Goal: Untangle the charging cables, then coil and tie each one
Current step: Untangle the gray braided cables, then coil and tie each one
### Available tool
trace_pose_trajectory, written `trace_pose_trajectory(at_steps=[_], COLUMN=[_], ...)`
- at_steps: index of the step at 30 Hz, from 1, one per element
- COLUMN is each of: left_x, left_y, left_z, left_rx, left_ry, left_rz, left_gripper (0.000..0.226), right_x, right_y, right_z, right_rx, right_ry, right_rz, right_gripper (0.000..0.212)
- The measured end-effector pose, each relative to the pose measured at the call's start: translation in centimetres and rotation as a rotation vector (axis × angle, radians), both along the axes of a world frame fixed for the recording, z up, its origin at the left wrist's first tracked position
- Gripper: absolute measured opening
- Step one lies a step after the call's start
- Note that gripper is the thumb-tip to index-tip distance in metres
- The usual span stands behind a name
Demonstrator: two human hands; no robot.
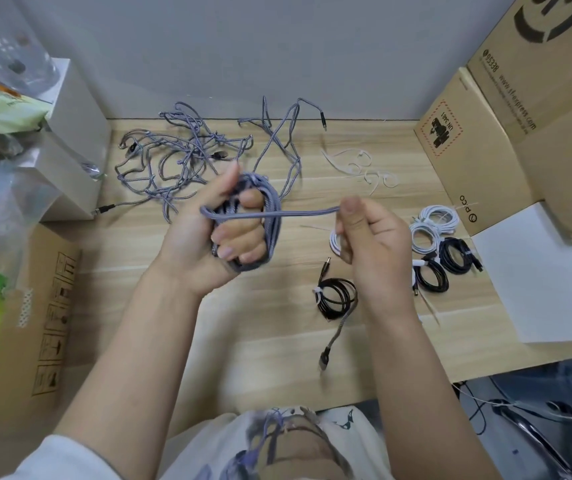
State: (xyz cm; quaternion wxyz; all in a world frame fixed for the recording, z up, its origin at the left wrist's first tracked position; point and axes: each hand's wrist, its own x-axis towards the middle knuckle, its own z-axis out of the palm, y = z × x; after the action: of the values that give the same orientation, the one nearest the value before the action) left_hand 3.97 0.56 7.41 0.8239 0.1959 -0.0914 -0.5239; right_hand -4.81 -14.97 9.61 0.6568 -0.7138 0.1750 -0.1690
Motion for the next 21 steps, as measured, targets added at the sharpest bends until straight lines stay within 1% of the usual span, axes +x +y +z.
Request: trace_pose_trajectory(at_steps=[3,6,7,10,12,15,17,19,21], left_x=[-0.5,-1.7,-2.2,-3.3,-4.1,-4.3,-4.0,-3.4,-2.7], left_y=[-0.3,-0.9,-1.1,-1.7,-2.1,-1.9,-1.7,-1.6,-1.4], left_z=[-0.5,-0.3,-0.3,-0.5,-0.7,-0.7,-0.2,0.5,1.0], left_rx=[-0.077,-0.107,-0.134,-0.194,-0.215,-0.354,-0.443,-0.473,-0.448], left_ry=[0.022,-0.070,-0.071,-0.036,-0.036,0.092,0.160,0.192,0.197], left_rz=[-0.253,-0.484,-0.554,-0.703,-0.758,-0.751,-0.677,-0.511,-0.326], left_gripper=[0.048,0.056,0.058,0.065,0.067,0.072,0.068,0.054,0.041], right_x=[0.3,0.5,0.5,0.7,0.8,0.8,0.6,0.5,0.4], right_y=[-0.7,-0.9,-1.1,-1.6,-2.0,-2.3,-2.6,-2.8,-2.7], right_z=[-0.7,-1.0,-1.0,-1.2,-1.3,-1.7,-1.9,-1.9,-1.7], right_rx=[0.040,0.047,0.042,0.041,0.032,0.039,0.062,0.068,0.035], right_ry=[0.060,0.064,0.063,0.066,0.065,0.095,0.116,0.136,0.139], right_rz=[-0.130,-0.191,-0.204,-0.239,-0.261,-0.283,-0.293,-0.280,-0.263], right_gripper=[0.040,0.038,0.039,0.044,0.044,0.046,0.048,0.048,0.048])
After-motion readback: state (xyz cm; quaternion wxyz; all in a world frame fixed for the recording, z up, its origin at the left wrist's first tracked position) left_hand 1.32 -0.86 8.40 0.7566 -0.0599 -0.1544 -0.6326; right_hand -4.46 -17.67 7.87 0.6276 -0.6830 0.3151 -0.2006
